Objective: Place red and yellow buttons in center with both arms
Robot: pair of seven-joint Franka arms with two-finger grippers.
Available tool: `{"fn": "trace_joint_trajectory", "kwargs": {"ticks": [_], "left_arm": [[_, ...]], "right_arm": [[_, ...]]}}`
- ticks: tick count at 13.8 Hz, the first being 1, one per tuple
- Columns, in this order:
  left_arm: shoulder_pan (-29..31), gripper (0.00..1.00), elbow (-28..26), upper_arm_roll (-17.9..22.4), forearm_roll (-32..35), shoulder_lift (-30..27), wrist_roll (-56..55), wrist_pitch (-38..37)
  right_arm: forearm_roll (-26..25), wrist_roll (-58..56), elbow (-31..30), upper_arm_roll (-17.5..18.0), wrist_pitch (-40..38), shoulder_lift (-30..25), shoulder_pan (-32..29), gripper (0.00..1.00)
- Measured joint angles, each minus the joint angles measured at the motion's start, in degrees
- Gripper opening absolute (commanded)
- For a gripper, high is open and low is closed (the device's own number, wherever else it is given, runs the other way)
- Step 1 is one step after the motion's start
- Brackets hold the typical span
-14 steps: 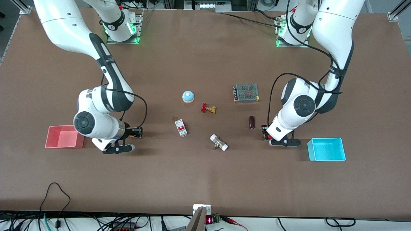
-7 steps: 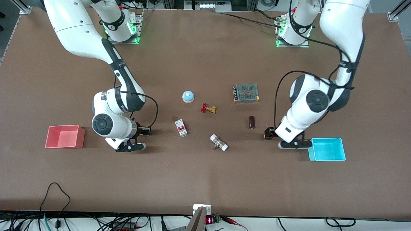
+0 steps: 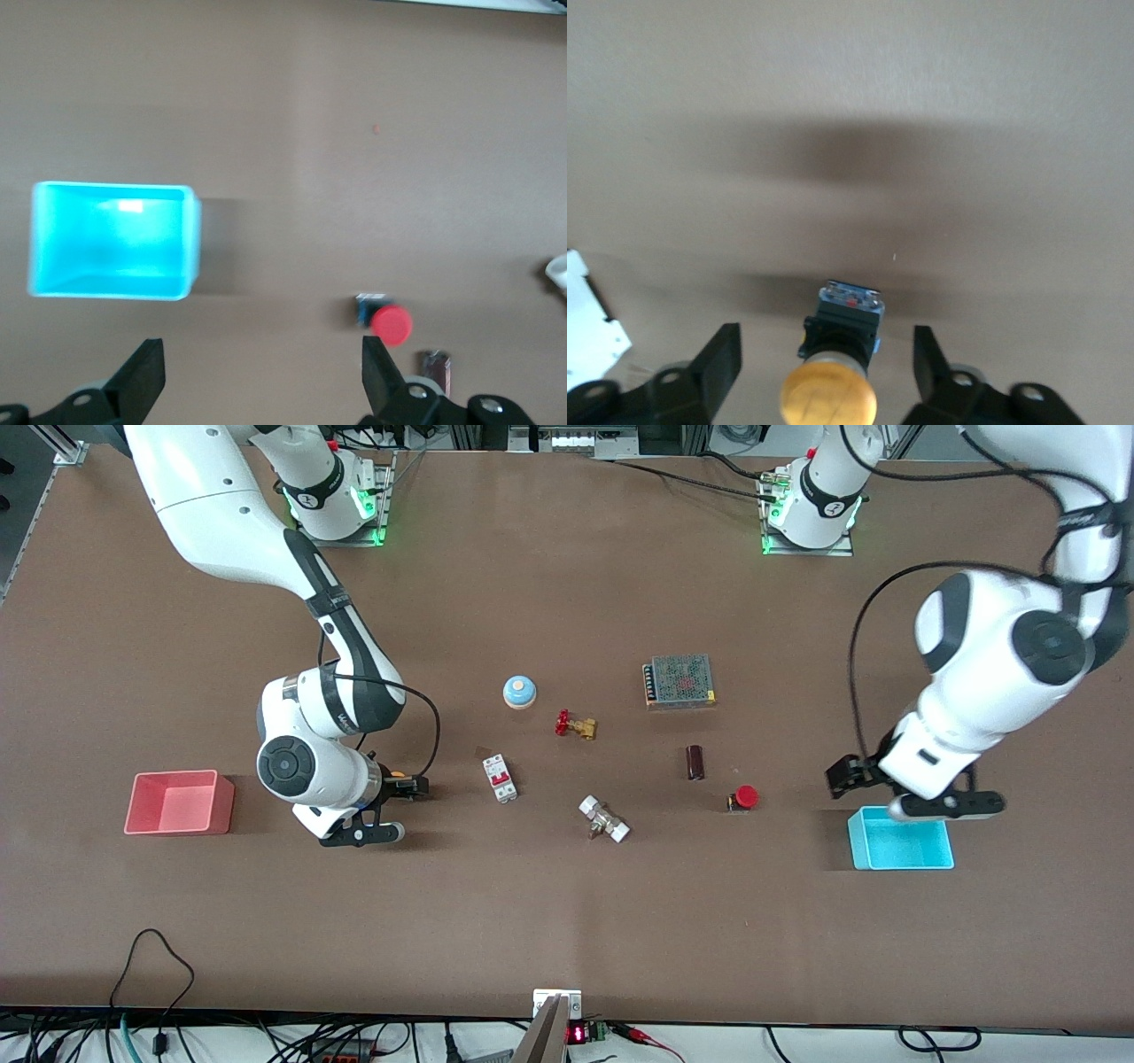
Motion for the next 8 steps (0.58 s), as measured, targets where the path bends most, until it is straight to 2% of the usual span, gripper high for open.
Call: {"fn": "trace_joint_trajectory", "kwargs": {"ticks": [3, 8], "left_arm": [[1.9, 0.99, 0.9, 0.0, 0.0, -5.1, 4.2, -8.1], [4.5, 1.00, 2.1, 0.0, 0.0, -13.1, 10.5, -19.4]], "right_arm": [[0.0, 0.2, 1.0, -1.0, -1.3, -4.5, -0.1, 1.00], [0.0, 0.2, 1.1, -4.9, -8.8, -14.0, -0.3, 1.00]]}}
